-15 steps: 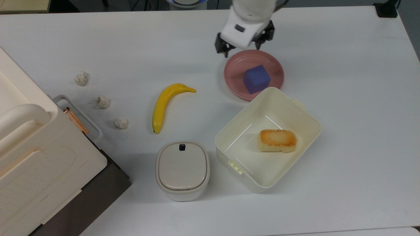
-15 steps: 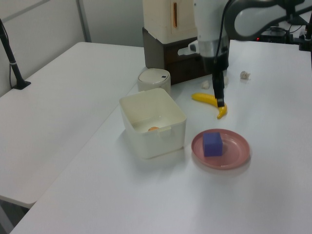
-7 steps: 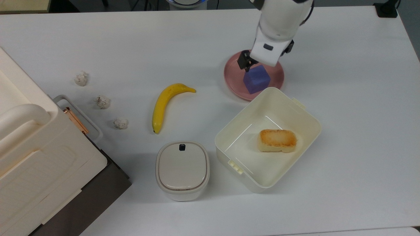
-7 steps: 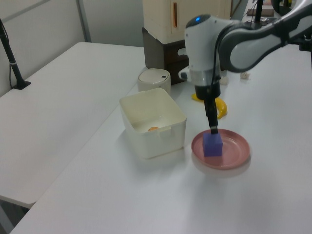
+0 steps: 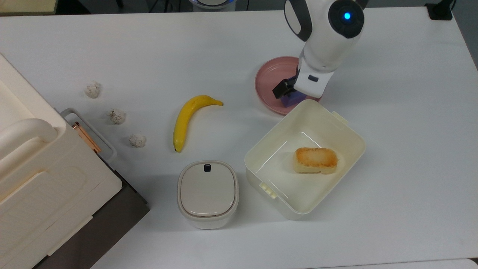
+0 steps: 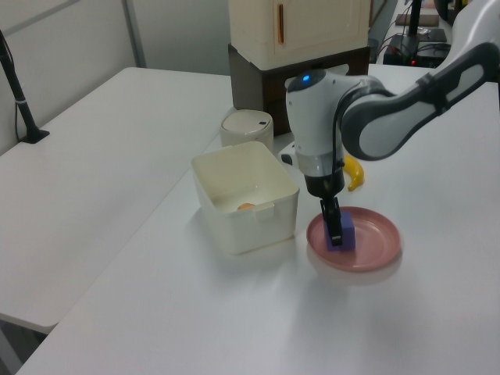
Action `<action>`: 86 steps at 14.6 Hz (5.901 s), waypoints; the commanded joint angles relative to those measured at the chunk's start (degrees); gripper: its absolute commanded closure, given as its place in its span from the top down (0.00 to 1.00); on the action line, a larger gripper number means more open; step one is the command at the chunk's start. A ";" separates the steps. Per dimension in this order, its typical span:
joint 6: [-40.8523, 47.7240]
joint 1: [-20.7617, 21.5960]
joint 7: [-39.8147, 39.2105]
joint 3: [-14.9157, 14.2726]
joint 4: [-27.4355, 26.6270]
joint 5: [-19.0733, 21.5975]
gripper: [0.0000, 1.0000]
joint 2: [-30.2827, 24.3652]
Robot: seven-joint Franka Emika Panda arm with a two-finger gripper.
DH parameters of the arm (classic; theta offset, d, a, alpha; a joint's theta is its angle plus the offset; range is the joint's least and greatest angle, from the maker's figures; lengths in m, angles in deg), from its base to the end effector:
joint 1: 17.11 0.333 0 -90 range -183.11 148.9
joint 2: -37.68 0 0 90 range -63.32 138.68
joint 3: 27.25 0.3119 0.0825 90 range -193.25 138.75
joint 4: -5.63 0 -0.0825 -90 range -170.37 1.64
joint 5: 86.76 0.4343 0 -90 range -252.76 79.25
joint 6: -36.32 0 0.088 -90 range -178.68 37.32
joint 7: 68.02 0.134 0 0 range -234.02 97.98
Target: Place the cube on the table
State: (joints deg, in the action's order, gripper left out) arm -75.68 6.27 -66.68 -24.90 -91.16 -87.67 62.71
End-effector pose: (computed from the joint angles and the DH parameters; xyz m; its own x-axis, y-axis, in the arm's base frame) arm 0.6167 0.2938 0.2750 0.8955 0.4113 -0.1702 0.4174 -0.9087 0.0001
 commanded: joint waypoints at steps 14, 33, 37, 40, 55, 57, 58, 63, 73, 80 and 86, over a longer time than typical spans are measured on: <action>-1.11 -3.86 -3.09 -1.29 -0.94 -5.42 0.99 2.39; 9.35 -16.18 -12.23 -0.76 4.25 0.38 0.90 -7.28; 9.09 -12.05 -11.97 -0.85 3.37 0.21 1.00 -6.32; 8.73 -9.06 -11.97 -0.85 2.84 -0.58 1.00 -3.51; 7.06 -6.77 -11.62 -0.94 1.96 -3.49 0.08 0.19; 8.37 -7.29 -12.14 -1.46 3.02 -3.05 0.08 -2.17; 8.38 -8.52 -12.23 -1.47 3.02 -2.96 0.08 -3.23; 2.78 -15.90 -11.80 -1.47 4.51 -3.57 0.65 -2.10; 6.35 -22.50 -5.49 -1.55 5.57 -2.51 1.00 -8.24; 6.62 -23.12 2.44 -4.45 8.11 -2.78 1.00 -10.61; 10.40 -23.21 2.53 -4.72 8.11 -2.08 1.00 -11.68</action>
State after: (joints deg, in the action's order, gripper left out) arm -67.13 -17.30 -65.27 -29.45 -82.51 -90.48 52.21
